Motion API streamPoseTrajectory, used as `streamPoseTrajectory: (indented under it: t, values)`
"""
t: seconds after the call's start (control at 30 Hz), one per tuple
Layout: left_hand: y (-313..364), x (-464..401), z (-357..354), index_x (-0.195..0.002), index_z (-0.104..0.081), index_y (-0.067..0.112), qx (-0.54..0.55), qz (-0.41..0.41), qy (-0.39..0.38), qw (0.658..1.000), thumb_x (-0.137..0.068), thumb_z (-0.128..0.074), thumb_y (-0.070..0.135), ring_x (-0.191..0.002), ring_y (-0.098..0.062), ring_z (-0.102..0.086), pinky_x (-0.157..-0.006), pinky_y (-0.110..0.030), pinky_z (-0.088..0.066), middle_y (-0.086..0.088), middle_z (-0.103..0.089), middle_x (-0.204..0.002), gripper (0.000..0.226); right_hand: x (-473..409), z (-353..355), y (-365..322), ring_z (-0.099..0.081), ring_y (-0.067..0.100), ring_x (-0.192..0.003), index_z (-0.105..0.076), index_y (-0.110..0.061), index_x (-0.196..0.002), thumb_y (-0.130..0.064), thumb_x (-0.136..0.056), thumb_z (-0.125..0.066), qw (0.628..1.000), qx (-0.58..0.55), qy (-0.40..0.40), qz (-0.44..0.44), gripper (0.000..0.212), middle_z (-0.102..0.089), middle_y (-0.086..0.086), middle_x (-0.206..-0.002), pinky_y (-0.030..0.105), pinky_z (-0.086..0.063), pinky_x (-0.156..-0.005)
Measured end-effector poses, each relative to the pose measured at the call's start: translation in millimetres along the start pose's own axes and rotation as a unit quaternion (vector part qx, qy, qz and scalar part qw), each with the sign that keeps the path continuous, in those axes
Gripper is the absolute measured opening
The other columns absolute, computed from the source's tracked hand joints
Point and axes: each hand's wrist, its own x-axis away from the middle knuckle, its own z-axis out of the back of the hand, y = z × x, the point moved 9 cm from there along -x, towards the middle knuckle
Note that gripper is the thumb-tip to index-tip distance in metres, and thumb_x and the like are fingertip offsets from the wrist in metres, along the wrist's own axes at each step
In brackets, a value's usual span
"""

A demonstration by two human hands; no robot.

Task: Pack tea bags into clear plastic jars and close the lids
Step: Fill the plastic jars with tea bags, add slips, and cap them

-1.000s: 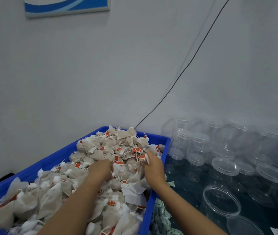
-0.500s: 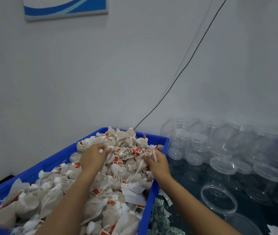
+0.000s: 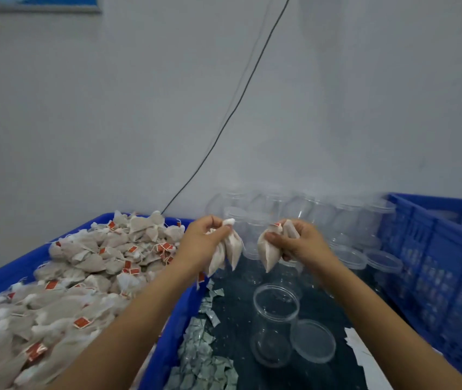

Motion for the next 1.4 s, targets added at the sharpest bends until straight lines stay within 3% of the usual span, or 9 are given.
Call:
streamPoseTrajectory:
  t: [0.13, 0.23, 0.47, 0.73, 0.9, 1.03, 1.17, 1.27, 1.4]
  values:
    - [-9, -1, -44, -0.084, -0.064, 0.005, -0.023, 0.008, -0.029, 0.999, -0.093, -0.062, 0.020, -0.076, -0.012, -0.055, -0.074, -0.030, -0.041, -0.002, -0.062, -0.081, 0.017, 8, 23, 26, -0.051, 0.001, -0.047, -0.067, -0.012, -0.079, -0.015, -0.088, -0.067, 0.990, 0.142, -0.021, 0.002, 0.009, -0.061, -0.003, -0.062, 0.017, -0.040, -0.044]
    - [-23, -8, -56, -0.091, -0.066, 0.000, -0.063, 0.026, -0.013, 0.998, -0.093, -0.062, 0.026, -0.074, -0.012, -0.055, -0.068, -0.027, -0.042, -0.004, -0.065, -0.082, 0.026, 9, 24, 51, -0.052, 0.009, -0.063, -0.066, 0.008, -0.087, -0.017, -0.088, -0.067, 0.973, 0.228, -0.041, -0.002, 0.024, -0.059, 0.007, -0.072, 0.024, -0.039, -0.057]
    - [-45, -16, -59, -0.079, -0.064, 0.022, -0.108, 0.010, 0.026, 0.994, -0.090, -0.065, 0.034, -0.087, -0.016, -0.061, -0.077, -0.033, -0.044, 0.003, -0.067, -0.090, 0.016, 11, 16, 66, -0.054, 0.000, -0.064, -0.069, -0.022, -0.074, -0.021, -0.083, -0.073, 0.979, 0.203, -0.034, 0.011, 0.010, -0.065, -0.004, -0.072, 0.014, -0.039, -0.061]
    - [-56, -8, -77, -0.085, -0.075, 0.028, 0.018, -0.022, -0.032, 0.999, -0.085, -0.071, 0.027, -0.088, -0.005, -0.065, -0.077, -0.019, -0.043, 0.015, -0.071, -0.081, 0.004, 14, 15, 73, -0.062, 0.015, -0.074, -0.072, 0.000, -0.092, -0.020, -0.087, -0.067, 0.981, 0.180, -0.061, -0.042, 0.022, -0.071, 0.013, -0.085, 0.030, -0.049, -0.075]
    - [-56, -5, -82, -0.088, -0.075, 0.026, 0.078, -0.028, -0.047, 0.995, -0.085, -0.070, 0.023, -0.088, -0.003, -0.066, -0.077, -0.016, -0.046, 0.014, -0.073, -0.086, 0.007, 21, 18, 64, -0.063, 0.010, -0.094, -0.073, -0.017, -0.100, -0.019, -0.087, -0.069, 0.960, 0.269, -0.052, -0.059, 0.014, -0.069, -0.006, -0.099, 0.031, -0.050, -0.088]
    - [-62, -3, -81, -0.083, -0.074, 0.030, 0.121, -0.016, -0.030, 0.992, -0.083, -0.071, 0.022, -0.087, -0.004, -0.067, -0.073, -0.015, -0.049, 0.013, -0.073, -0.085, 0.009, 24, 22, 64, -0.054, 0.016, -0.076, -0.062, -0.014, -0.112, 0.006, -0.090, -0.044, 0.985, 0.056, -0.020, -0.163, 0.034, -0.058, 0.005, -0.097, 0.031, -0.047, -0.062]
    - [-63, -3, -84, -0.076, -0.076, 0.034, 0.138, -0.026, -0.020, 0.990, -0.082, -0.072, 0.022, -0.084, -0.005, -0.068, -0.079, -0.025, -0.050, 0.009, -0.074, -0.085, 0.014, 21, 14, 68, -0.052, 0.024, -0.084, -0.050, 0.006, -0.118, 0.020, -0.082, -0.025, 0.952, -0.191, -0.028, -0.237, 0.046, -0.047, 0.021, -0.105, 0.033, -0.050, -0.070]
    - [-62, -8, -86, -0.075, -0.075, 0.034, 0.133, -0.031, -0.020, 0.990, -0.081, -0.073, 0.023, -0.083, -0.004, -0.068, -0.075, -0.022, -0.050, 0.010, -0.074, -0.084, 0.013, 21, 8, 72, -0.063, 0.035, -0.089, -0.049, 0.012, -0.109, 0.022, -0.088, -0.028, 0.945, -0.202, -0.066, -0.250, 0.032, -0.054, 0.031, -0.107, 0.042, -0.057, -0.082]
    - [-65, -16, -84, -0.079, -0.074, 0.031, 0.109, -0.030, -0.018, 0.993, -0.082, -0.073, 0.023, -0.082, -0.001, -0.066, -0.074, -0.021, -0.047, 0.013, -0.072, -0.082, 0.009, 17, 15, 84, -0.071, 0.033, -0.081, -0.052, 0.007, -0.107, 0.008, -0.097, -0.041, 0.955, -0.148, -0.053, -0.250, 0.014, -0.064, 0.031, -0.108, 0.037, -0.061, -0.068]
